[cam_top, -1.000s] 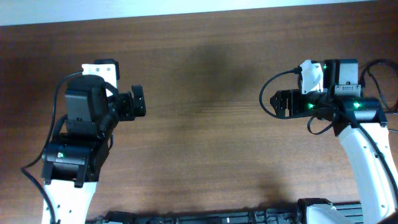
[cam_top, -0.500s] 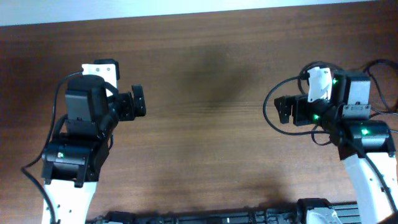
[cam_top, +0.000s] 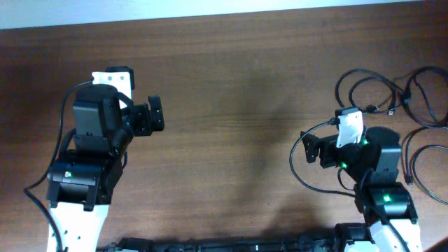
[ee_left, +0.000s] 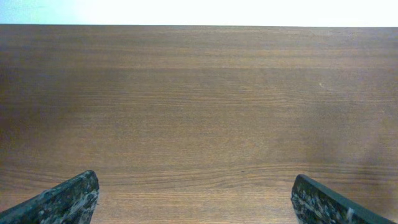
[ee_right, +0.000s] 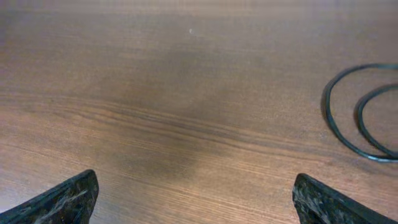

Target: Untangle cables

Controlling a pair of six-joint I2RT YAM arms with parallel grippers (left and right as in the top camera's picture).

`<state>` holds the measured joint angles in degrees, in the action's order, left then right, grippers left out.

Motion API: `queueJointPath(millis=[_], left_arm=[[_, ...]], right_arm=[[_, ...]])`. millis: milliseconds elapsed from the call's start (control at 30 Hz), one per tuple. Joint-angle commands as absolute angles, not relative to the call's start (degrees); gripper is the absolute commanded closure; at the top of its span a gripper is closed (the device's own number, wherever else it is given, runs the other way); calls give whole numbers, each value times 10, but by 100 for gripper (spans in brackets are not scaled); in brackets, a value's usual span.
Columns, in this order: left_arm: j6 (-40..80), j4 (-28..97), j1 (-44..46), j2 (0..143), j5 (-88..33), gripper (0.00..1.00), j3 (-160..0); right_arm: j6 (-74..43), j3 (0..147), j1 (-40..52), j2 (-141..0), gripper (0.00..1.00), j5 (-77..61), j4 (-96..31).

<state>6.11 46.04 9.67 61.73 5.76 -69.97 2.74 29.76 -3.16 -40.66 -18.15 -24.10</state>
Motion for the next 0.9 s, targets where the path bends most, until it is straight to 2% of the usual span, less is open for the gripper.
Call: queueJointPath(millis=[0,267,500,733,867], left_arm=[[68,460,95,616,53,1,-704],[68,460,95,616,53,1,-704],[68,460,95,616,53,1,-704],[68,460,95,616,53,1,-704],[68,460,95,616,53,1,-704]], right_arm=[[25,284,-26,-362,2,-189,-233],[25,283,-26,-322,1,-189,-196],[25,283,-26,-322,1,-188,-29],[24,282,-26,-321,1,-86,-28],[-37,261,-26,-307,1,-38,-22]])
